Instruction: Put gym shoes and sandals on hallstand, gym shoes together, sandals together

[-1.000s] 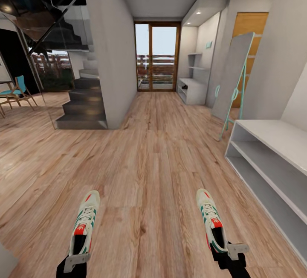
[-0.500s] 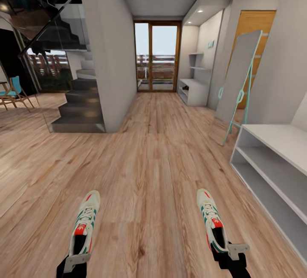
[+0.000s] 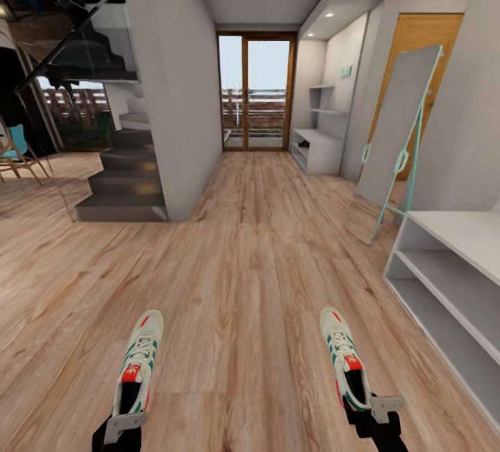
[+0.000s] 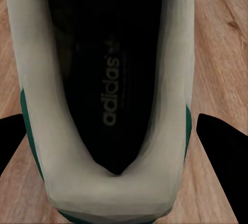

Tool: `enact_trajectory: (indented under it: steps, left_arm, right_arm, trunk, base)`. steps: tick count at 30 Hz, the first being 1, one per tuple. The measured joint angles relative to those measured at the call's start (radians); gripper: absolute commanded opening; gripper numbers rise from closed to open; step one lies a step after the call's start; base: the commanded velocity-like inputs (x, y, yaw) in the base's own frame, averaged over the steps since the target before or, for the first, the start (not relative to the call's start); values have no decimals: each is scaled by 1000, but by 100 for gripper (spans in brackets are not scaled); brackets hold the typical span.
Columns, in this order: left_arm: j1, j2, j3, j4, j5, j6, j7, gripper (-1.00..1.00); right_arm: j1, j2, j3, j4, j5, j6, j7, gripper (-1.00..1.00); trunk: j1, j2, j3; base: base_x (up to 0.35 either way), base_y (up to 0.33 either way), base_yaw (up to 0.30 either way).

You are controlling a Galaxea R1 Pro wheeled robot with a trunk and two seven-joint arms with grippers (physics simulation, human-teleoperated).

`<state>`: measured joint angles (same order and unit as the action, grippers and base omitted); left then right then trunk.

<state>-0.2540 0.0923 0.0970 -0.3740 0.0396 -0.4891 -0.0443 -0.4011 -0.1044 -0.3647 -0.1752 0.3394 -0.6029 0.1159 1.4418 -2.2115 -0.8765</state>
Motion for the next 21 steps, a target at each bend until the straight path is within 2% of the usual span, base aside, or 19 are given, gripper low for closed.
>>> enact_trajectory:
  steps: [21]
  left_arm:
    - [0,0,0,0,-1,0,0,-100]
  right_arm:
    - [0,6,1,0,0,0,-1,-100]
  trunk:
    - [0,0,-1]
  base:
    - [340,0,0]
